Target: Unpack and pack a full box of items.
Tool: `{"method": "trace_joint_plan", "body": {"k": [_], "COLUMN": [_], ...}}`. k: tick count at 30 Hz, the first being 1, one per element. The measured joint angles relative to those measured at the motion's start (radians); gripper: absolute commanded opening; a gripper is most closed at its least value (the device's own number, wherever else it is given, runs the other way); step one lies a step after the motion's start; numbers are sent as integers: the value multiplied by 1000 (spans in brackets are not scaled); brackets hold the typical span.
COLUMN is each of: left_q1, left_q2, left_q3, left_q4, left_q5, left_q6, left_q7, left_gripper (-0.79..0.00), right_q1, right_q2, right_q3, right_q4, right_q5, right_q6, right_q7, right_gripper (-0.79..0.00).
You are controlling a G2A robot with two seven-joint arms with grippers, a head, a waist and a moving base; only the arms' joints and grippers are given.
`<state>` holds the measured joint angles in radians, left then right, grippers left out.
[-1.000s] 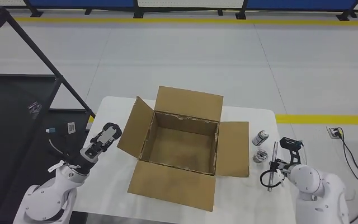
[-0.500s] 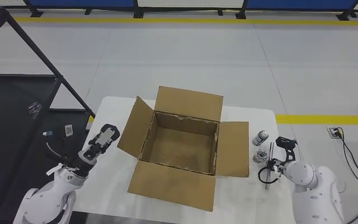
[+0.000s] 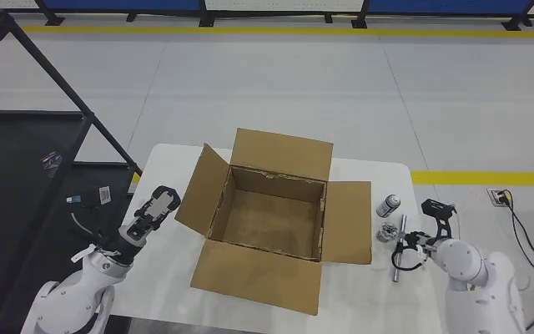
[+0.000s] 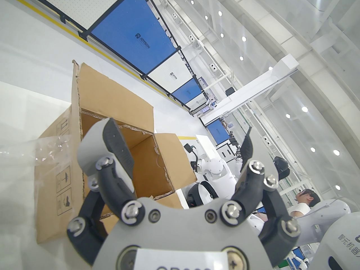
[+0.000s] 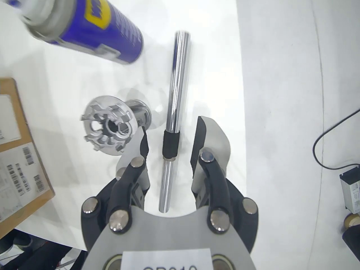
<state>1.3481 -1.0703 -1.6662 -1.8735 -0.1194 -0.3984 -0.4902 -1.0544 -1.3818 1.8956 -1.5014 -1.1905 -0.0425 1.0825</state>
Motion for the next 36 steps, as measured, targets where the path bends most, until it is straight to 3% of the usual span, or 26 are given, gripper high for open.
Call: {"method": "trace_joint_plan", "body": {"k": [2,5,6,12,22,36], "left_q1": [1,2,2,17,44,60], "left_q2": [0,0,0,0,1,1], "left_q3": [1,2,1,-14,-46,-64], "left_q4": [-2,-3,-3,-3,-14,-21], "left_q5": [-1,0,-1,-8,-19,-27], "left_q6": [-2,-5,-7,-17,-26,-38], "left_q7": [-2,-3,-1,13,24,22], "left_gripper": [0,0,0,0,0,0], "right_q1": [-31,-72,-83,-77,20,121], "right_q2": [0,0,0,4,19,38], "right_q3": [11,12,4,-84,-198,-329], "right_q4": [-97,-244,-290,-365,-229,-162], "right_q5": [37,104,138,264,476,440], "right_q6": [18,31,21,-48,-152,-105], "right_q7": [3,16,25,57,151,131], "right_gripper": [-259,-12,0,0,0,0]}}
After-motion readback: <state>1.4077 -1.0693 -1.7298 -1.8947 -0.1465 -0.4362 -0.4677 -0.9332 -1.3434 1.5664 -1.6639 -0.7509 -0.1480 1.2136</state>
